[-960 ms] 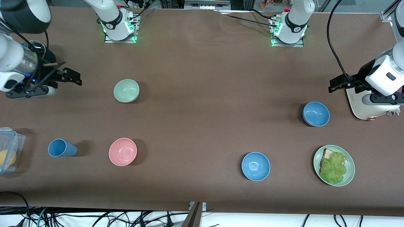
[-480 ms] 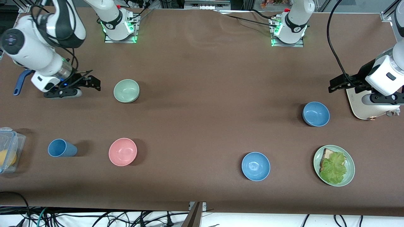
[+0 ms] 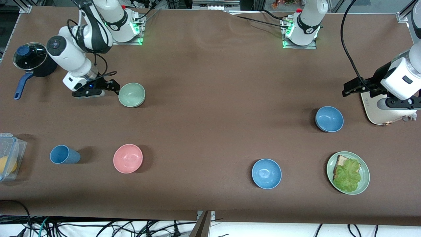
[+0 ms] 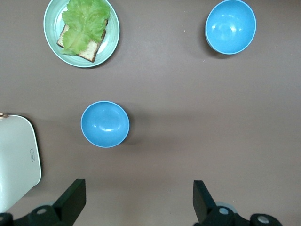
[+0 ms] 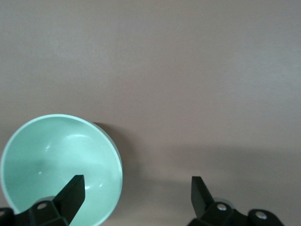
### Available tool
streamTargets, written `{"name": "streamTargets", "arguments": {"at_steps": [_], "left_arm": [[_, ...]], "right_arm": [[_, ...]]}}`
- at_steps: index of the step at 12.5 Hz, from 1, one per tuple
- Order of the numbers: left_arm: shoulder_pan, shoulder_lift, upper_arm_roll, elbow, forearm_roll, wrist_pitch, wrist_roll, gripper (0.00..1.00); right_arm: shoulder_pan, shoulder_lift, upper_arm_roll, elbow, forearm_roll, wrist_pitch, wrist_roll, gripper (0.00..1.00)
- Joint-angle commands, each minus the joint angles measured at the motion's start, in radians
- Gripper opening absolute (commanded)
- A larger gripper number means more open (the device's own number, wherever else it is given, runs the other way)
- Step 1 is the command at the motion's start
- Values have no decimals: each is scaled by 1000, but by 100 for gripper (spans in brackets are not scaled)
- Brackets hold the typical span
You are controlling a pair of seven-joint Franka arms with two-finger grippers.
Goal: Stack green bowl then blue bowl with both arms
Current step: 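Reach the right gripper down to the rim of the pale green bowl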
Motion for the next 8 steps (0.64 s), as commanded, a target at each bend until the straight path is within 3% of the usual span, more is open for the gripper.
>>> {"name": "streamTargets", "arguments": {"at_steps": [1,3,4,5,7,8], "left_arm": [[0,1,1,12,6,-13,19,100],[0,1,1,12,6,-13,19,100],[0,1,-1,12,6,-13,19,100],[0,1,-1,12,6,-13,19,100],[0,1,-1,12,6,-13,19,100],[0,1,-1,12,6,-13,19,100]], "right_arm": [[23,111,10,-19,-2,160,20,100],[39,152,10,-42,-2,240,29,98],[43,153,10,-42,-2,237,46,88],[54,151,10,-41,-2,234,50,71],[62,146,25,-36,-2,225,96,22],[62,137,39,-32,-2,208,121,3]]}}
